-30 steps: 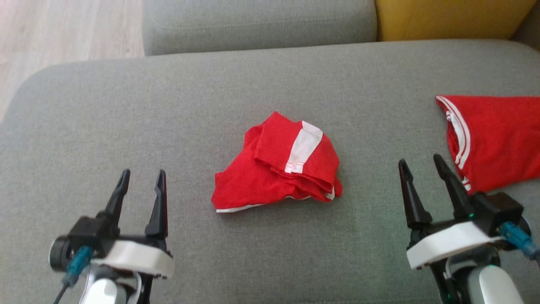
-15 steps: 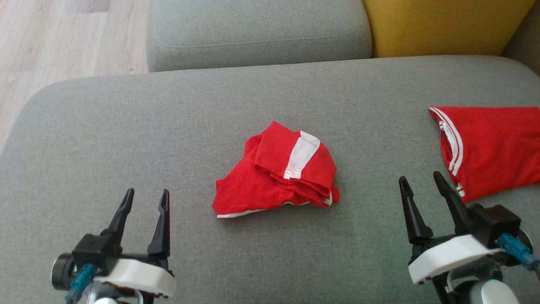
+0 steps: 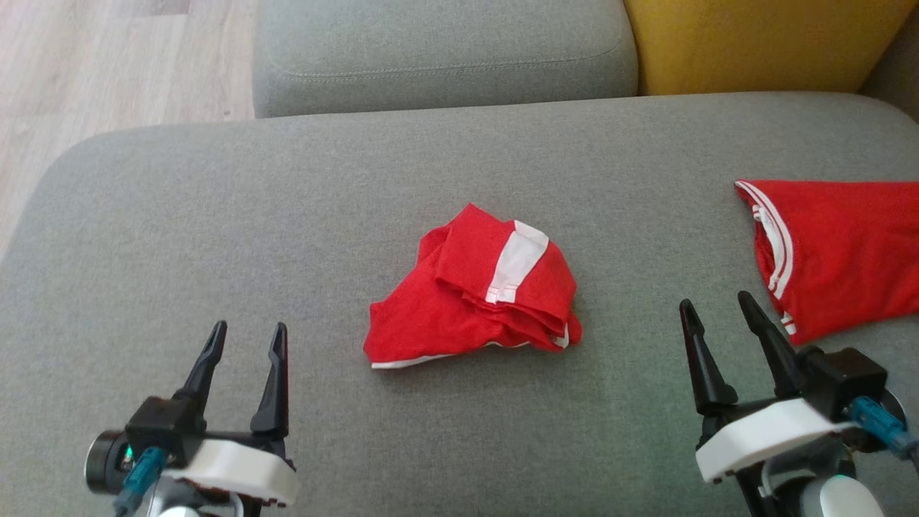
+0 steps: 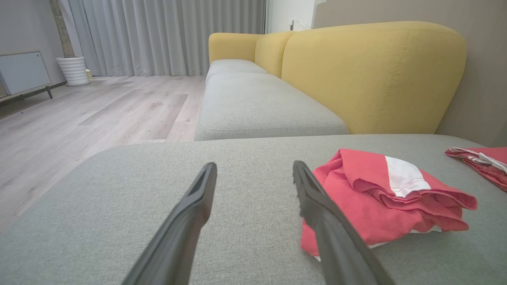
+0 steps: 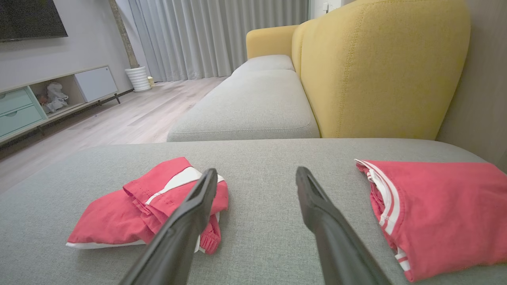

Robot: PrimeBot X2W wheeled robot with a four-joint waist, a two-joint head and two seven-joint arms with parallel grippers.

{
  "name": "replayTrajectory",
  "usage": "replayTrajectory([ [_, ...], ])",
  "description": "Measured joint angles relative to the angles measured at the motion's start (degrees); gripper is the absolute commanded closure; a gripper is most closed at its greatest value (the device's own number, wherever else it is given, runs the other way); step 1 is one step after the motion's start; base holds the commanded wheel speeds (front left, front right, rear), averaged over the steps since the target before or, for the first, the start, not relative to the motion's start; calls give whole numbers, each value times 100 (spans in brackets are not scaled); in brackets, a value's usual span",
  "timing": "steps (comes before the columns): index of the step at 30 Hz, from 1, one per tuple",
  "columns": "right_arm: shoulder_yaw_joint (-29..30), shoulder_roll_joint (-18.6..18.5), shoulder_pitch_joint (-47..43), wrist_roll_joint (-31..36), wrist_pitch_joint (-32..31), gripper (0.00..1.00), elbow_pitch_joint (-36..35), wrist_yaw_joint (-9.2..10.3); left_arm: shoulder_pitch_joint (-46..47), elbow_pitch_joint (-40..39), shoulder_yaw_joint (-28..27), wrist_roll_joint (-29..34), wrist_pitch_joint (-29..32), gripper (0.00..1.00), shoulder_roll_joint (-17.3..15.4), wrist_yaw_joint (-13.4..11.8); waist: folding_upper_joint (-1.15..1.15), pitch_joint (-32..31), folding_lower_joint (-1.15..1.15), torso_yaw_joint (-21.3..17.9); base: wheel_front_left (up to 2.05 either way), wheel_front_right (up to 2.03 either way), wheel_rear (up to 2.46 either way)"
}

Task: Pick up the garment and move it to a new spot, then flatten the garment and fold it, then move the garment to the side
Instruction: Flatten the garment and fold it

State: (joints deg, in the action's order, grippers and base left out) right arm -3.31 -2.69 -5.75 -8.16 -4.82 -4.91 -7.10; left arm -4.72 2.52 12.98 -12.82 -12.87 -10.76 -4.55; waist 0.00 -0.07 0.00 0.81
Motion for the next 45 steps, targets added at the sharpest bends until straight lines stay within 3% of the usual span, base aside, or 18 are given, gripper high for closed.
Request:
replayTrajectory([
  [10, -69, 0, 5, 1, -111, 0, 35, 0, 14, -38, 77, -1, 1, 0, -13, -48, 0, 113, 0, 76, 0, 0, 0],
  [19, -1116, -5, 561, 21, -222, 0, 884, 0, 492, -8, 136, -3, -42, 0, 12, 32, 0, 588, 0, 355, 0, 0, 0],
  [26, -1518, -133, 1365, 415, -118, 0, 1534, 0, 717, 138, 148, -10, -92, 0, 85, 56, 0, 903, 0, 529, 0, 0, 0],
  [27, -1556, -158, 1472, 470, -136, 11, 1656, 0, 749, 152, 151, -10, -93, 0, 98, 60, 0, 944, 0, 550, 0, 0, 0],
  [28, -1559, -166, 1554, 522, -174, 71, 1761, 0, 775, 156, 153, -10, -97, 0, 112, 62, 0, 982, 1, 570, 0, 0, 0],
  [29, -1559, -172, 1617, 527, -170, 100, 1833, 0, 799, 168, 156, -10, -136, 0, 132, 64, 0, 1015, 1, 589, 0, 0, 0],
  [37, -1049, -158, 1861, 324, 36, 100, 1786, 0, 890, 223, 143, -9, -142, 0, 187, 85, 0, 1127, 1, 555, 0, 0, 0],
  [45, 328, -71, 2006, -360, 80, 100, 2016, 0, 969, 227, 134, 24, -142, 0, 233, 151, 0, 1214, 0, 464, 0, 0, 0],
])
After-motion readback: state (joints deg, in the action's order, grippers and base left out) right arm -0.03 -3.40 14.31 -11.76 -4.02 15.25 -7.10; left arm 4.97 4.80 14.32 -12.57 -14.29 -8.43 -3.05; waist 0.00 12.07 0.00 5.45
